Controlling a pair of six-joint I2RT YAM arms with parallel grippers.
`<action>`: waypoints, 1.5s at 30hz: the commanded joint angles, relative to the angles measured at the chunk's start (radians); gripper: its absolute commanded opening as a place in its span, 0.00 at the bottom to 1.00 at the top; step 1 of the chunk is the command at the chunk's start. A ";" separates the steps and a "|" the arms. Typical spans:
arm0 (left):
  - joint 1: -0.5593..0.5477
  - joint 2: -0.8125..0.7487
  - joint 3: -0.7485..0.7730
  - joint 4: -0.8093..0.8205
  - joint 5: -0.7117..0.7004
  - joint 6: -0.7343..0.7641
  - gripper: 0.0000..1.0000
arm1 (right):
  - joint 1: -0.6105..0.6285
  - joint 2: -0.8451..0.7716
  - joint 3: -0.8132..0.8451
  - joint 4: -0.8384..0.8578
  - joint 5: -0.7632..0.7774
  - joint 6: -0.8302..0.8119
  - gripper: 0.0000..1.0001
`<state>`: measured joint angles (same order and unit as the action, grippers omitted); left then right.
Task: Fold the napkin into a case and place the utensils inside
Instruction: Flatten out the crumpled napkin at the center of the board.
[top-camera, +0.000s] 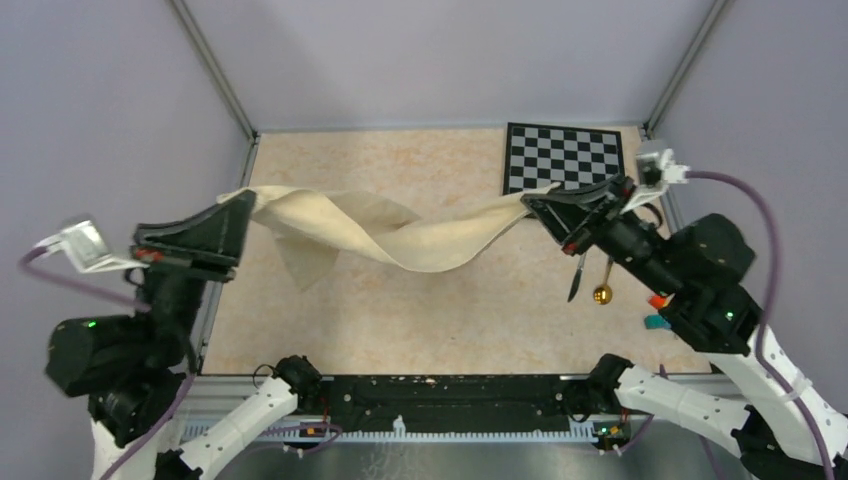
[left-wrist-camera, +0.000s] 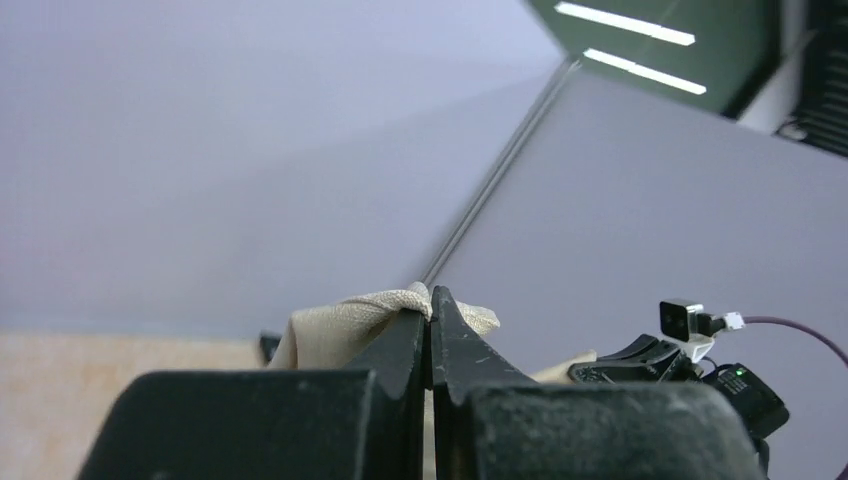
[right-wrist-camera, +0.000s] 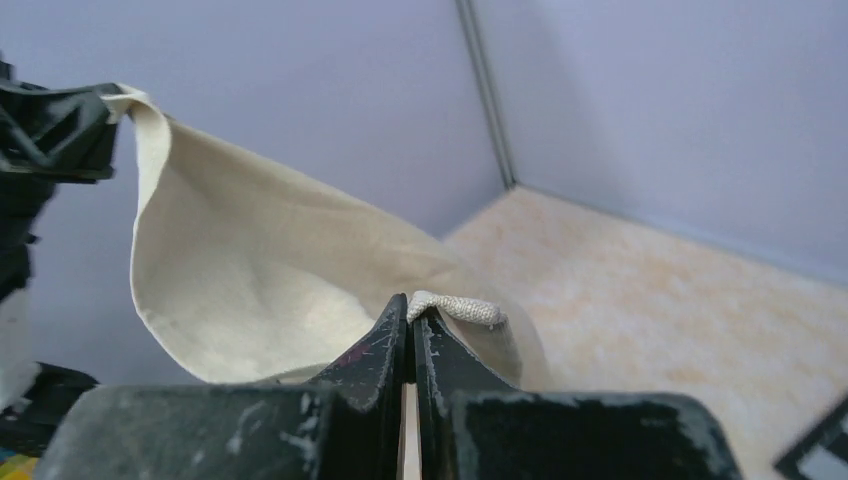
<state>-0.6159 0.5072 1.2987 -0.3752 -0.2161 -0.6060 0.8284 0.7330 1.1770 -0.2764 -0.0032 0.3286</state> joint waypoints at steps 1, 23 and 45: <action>0.003 0.032 0.097 0.182 0.138 0.194 0.00 | -0.003 0.004 0.130 0.175 -0.178 -0.032 0.00; 0.545 1.096 -0.063 0.197 -0.249 -0.098 0.10 | -0.345 1.226 0.516 0.309 0.165 -0.023 0.13; 0.609 0.834 -0.342 0.092 0.520 -0.016 0.99 | -0.232 1.013 0.070 0.257 -0.335 0.214 0.79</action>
<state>-0.0055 1.3144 1.0630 -0.3336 0.1200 -0.5621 0.6003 1.7306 1.3594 -0.2146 -0.1699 0.3832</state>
